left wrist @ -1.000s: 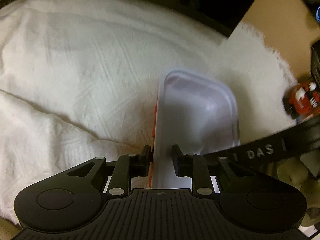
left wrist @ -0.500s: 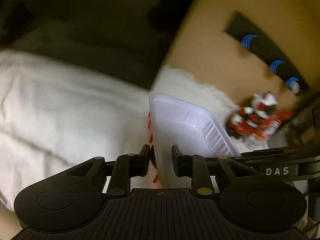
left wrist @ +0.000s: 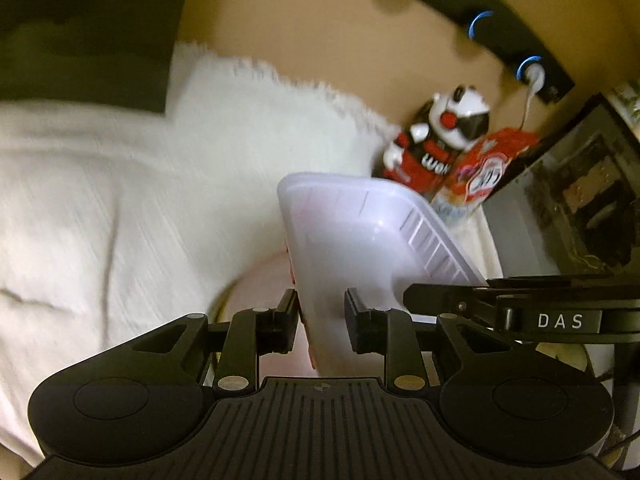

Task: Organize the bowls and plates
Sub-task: 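Carry the white-and-red tray with the left tool onto the bowl stack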

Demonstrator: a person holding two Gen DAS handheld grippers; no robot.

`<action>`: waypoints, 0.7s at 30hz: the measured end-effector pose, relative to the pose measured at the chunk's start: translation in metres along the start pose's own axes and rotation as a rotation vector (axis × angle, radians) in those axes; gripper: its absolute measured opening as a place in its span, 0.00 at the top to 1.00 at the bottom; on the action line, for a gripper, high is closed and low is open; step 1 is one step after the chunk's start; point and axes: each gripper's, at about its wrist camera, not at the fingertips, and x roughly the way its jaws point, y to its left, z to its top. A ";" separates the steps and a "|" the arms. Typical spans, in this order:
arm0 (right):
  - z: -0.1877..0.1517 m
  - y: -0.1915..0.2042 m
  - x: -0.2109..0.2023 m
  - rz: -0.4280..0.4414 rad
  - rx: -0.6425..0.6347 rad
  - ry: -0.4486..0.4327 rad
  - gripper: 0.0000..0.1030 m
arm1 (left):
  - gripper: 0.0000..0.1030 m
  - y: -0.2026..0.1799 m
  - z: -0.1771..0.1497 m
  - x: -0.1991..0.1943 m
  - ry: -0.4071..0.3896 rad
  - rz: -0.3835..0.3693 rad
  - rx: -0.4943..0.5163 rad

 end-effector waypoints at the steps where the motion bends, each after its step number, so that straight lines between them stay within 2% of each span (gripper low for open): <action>1: -0.001 -0.006 0.002 -0.008 0.008 0.005 0.69 | 0.74 0.001 0.001 0.005 0.009 -0.005 -0.008; 4: -0.004 -0.018 0.007 -0.014 0.021 0.005 0.69 | 0.74 0.007 0.001 0.016 0.032 -0.020 -0.036; 7: -0.007 -0.026 0.012 0.010 0.040 0.012 0.69 | 0.74 0.009 -0.007 0.021 0.046 -0.014 -0.020; 13: -0.024 -0.030 0.038 0.006 0.033 0.078 0.69 | 0.75 0.007 -0.029 0.032 0.083 0.064 0.060; 21: -0.041 -0.025 0.057 0.007 -0.004 0.115 0.69 | 0.78 0.019 -0.036 0.030 0.080 0.046 0.019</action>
